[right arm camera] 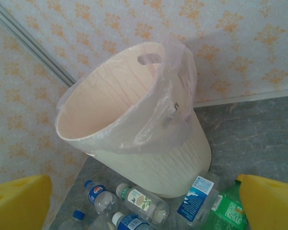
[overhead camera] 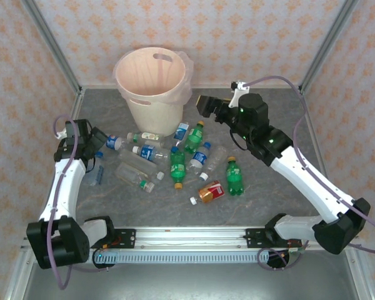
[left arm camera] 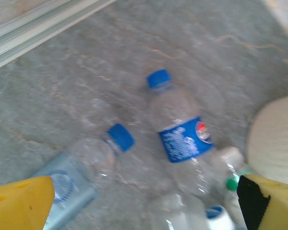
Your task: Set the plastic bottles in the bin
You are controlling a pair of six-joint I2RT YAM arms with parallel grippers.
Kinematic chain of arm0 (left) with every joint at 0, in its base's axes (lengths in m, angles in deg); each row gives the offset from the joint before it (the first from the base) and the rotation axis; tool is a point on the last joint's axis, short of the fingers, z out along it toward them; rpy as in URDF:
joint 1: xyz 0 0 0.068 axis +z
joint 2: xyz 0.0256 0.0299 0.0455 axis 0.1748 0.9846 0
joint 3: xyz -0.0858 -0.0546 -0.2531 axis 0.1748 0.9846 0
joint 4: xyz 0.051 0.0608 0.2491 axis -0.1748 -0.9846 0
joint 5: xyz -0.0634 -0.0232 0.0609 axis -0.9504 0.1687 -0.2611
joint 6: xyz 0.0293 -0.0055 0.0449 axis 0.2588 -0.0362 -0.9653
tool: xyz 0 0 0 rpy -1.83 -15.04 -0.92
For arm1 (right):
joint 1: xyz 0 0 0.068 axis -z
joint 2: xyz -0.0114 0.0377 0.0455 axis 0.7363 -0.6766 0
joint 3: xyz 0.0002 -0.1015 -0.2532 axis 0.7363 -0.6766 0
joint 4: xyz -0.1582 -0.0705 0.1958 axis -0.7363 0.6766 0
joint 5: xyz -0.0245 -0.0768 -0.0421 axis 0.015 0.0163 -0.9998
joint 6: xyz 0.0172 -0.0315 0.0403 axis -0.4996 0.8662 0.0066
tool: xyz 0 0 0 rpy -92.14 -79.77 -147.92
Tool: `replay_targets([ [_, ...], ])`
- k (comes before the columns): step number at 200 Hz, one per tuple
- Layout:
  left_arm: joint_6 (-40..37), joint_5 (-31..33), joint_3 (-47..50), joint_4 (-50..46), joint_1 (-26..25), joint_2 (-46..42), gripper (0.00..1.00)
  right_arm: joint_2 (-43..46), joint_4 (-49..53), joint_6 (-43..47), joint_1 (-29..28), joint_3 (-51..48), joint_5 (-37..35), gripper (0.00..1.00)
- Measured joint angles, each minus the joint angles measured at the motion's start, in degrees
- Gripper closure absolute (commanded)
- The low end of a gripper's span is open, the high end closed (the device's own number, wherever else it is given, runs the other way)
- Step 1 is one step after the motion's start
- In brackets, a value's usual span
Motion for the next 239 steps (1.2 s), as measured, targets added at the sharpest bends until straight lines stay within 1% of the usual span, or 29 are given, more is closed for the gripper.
replay_targets([
  [43, -0.92, -0.42, 4.35, 4.42, 6.8, 4.37, 0.01, 2.62, 0.39, -0.59, 0.0, -2.01, -0.7, 0.0],
  [75, -1.05, -3.78, 7.17, 6.99, 10.56, 6.95, 0.01, 4.0, 0.52, -0.94, 0.0, -2.14, -1.03, 0.0],
  [126, 0.98, -12.57, 12.96, 9.27, 10.84, 6.32, 0.01, 4.72, 0.85, -1.46, 0.0, -3.3, -2.36, 0.0],
  [149, 3.34, -16.26, 15.91, 9.57, 10.8, 3.82, 0.01, 4.74, 0.85, -1.79, 0.0, -3.89, -2.38, 0.0],
  [177, 5.77, -19.08, 18.32, 10.4, 10.8, 0.74, 0.01, 4.74, 0.83, -2.08, 0.0, -4.79, -2.38, 0.0],
  [206, 6.23, -19.21, 18.43, 10.6, 10.8, 0.7, 0.01, 4.74, 0.85, -2.25, 0.0, -5.33, -2.34, 0.0],
  [221, 4.72, -18.27, 16.81, 9.92, 10.8, 3.54, 0.02, 4.74, 0.83, -2.25, 0.0, -5.4, -2.34, 0.0],
  [239, 2.19, -16.68, 13.4, 9.01, 10.8, 8.48, 0.08, 4.74, 0.85, -2.23, 0.0, -5.4, -2.34, 0.0],
])
